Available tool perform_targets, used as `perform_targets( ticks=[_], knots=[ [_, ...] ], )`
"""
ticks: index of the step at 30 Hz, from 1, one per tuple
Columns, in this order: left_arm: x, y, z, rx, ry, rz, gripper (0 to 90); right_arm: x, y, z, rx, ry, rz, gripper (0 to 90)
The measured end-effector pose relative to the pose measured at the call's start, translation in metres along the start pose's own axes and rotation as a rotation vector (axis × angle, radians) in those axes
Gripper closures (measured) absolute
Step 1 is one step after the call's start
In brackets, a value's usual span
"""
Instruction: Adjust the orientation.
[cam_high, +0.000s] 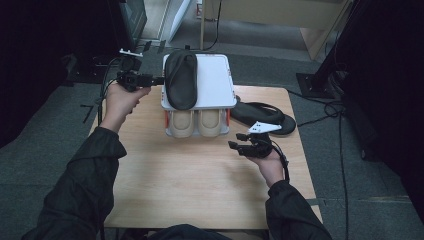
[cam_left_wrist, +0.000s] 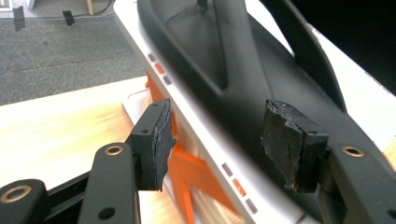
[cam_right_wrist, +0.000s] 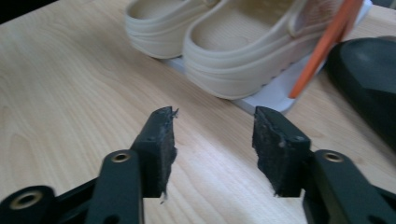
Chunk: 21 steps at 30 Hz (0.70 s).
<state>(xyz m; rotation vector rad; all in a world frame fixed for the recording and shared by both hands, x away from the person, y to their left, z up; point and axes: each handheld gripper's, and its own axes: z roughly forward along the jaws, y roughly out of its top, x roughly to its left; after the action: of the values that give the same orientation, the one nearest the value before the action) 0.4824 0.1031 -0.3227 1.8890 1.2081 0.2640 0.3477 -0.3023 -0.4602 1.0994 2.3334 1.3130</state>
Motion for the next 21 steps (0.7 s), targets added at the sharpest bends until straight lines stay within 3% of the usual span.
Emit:
perform_targets(
  ticks=[8, 21],
  knots=[
    [0.007, -0.019, -0.002, -0.003, 0.008, 0.042, 42.5, -0.020, 0.000, 0.006, 0.017, -0.086, 0.025, 55.0],
    [0.016, -0.055, -0.001, -0.001, -0.007, 0.023, 42.6, -0.054, 0.010, 0.010, -0.016, -0.212, 0.087, 60.4]
  ],
)
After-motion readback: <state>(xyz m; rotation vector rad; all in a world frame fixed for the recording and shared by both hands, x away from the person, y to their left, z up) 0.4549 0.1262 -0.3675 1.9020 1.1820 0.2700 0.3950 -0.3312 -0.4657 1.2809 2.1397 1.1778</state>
